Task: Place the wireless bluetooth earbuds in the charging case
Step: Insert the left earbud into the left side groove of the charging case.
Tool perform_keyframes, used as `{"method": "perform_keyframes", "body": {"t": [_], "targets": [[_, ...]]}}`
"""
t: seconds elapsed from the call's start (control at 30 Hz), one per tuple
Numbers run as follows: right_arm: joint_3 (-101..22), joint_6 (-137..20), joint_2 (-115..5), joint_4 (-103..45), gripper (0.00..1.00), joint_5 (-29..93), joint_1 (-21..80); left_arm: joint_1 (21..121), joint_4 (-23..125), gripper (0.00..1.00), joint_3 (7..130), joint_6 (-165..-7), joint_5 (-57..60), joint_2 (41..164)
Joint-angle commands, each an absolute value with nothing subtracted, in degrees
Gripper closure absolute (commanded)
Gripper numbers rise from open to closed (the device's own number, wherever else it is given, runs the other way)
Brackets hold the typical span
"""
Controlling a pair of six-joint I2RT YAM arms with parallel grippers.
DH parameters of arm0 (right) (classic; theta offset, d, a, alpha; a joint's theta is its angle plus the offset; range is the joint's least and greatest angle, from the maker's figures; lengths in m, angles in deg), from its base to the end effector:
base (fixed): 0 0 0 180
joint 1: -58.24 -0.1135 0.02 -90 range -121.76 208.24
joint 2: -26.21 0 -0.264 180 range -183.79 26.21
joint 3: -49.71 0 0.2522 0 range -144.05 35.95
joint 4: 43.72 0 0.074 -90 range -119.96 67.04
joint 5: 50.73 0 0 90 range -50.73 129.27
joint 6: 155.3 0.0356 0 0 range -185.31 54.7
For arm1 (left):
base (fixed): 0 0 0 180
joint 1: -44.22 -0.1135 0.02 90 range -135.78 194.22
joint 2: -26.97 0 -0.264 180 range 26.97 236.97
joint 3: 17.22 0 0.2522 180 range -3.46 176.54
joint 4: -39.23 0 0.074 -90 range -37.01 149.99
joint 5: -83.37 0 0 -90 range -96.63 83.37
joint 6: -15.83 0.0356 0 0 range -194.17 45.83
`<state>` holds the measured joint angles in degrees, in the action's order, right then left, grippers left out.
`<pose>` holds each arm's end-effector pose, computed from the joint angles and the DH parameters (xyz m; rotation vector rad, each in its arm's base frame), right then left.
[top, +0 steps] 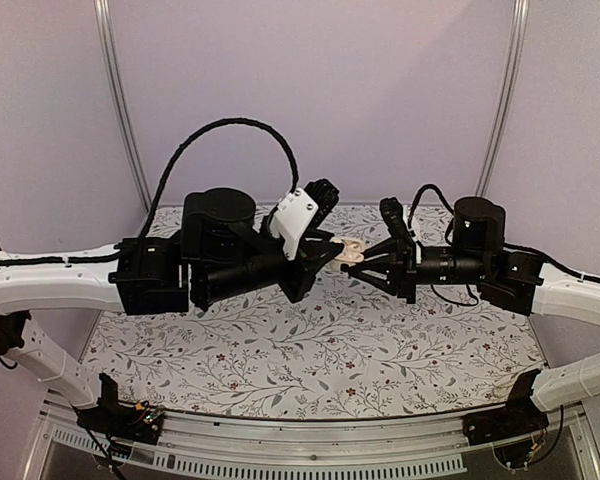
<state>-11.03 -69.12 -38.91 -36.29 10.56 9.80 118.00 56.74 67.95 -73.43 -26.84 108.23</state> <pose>0.1619 0.2084 0.3122 -1.1442 1.4710 0.9948 0.1056 -0.3191 0.3664 0.8963 1.5986 -0.5900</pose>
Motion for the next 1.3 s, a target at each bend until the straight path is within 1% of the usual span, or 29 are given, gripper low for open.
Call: {"method": "perform_keyframes", "body": {"t": [0.0, 0.83, 1.03, 1.27], "targets": [[-13.0, -67.4, -38.8, -36.5, 1.0, 9.6, 9.3, 118.7, 56.2, 0.92, 69.1, -72.1, -27.2, 108.8], [-13.3, -67.7, -38.4, -35.8, 1.0, 8.8, 9.4, 118.7, 60.2, 0.94, 70.6, -69.7, -31.9, 112.0], [-13.7, -66.5, -38.2, -35.7, 1.0, 9.9, 9.4, 118.7, 60.5, 0.88, 70.1, -69.0, -30.0, 111.3], [-14.1, -65.7, -38.3, -35.2, 1.0, 9.9, 9.3, 119.1, 61.4, 0.89, 70.2, -67.7, -30.3, 111.4]]}}
